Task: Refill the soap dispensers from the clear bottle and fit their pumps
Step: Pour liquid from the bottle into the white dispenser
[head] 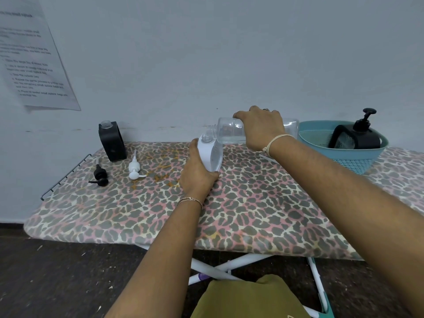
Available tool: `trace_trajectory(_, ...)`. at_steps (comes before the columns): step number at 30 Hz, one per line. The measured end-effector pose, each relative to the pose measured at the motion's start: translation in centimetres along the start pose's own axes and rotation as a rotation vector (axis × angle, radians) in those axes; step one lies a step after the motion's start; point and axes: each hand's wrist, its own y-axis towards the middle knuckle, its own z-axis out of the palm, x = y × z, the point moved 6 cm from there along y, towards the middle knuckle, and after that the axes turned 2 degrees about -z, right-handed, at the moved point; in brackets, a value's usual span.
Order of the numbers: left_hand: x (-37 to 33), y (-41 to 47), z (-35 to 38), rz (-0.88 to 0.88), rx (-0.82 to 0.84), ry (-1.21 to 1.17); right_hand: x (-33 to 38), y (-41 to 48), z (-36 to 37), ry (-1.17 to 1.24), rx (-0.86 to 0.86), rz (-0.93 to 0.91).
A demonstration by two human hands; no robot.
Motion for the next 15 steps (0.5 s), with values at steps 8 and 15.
trace_trajectory(8, -0.1, -0.07, -0.05, 0.001, 0.008, 0.004, 0.12, 0.13, -0.33, -0.026, -0.019, -0.013)
trace_trajectory(15, -0.01, -0.04, -0.03, 0.008, 0.008, 0.005, 0.15, 0.19, -0.33, -0.03, -0.023, -0.017)
